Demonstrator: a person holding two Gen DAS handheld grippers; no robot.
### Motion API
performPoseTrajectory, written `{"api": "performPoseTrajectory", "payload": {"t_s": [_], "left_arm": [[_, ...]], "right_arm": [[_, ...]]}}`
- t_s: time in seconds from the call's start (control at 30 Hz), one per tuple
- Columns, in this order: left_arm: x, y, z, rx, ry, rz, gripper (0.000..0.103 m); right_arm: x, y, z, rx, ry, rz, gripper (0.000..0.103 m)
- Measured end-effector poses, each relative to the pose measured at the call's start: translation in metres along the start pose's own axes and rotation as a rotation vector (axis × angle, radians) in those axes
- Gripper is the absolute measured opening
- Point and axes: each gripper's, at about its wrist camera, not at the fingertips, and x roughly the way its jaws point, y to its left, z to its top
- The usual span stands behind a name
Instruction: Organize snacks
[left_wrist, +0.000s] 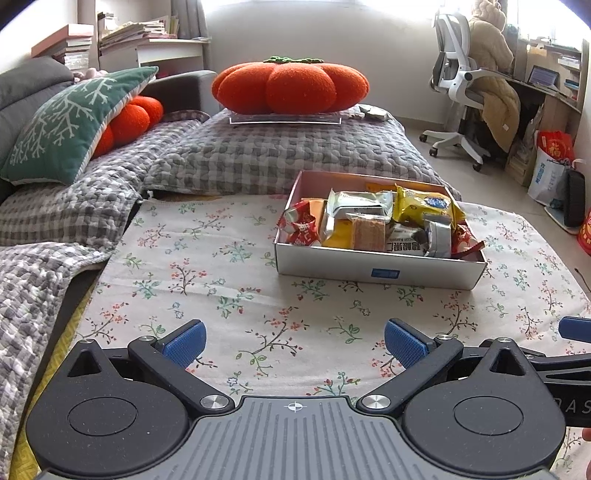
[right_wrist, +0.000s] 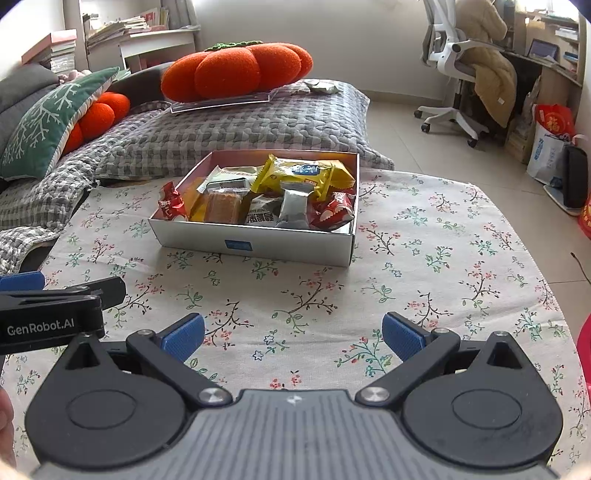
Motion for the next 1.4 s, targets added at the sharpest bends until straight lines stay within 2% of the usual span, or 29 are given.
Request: {"api": "performPoseTrajectory", "payload": {"t_s": [1.4], "left_arm": [[0.0008,-0.0023,-0.0024,0.012,-0.001,0.011,0.103]], "right_arm": [[0.0001,0.0009,-0.0012,0.000,0.004,0.001,0.103]]}}
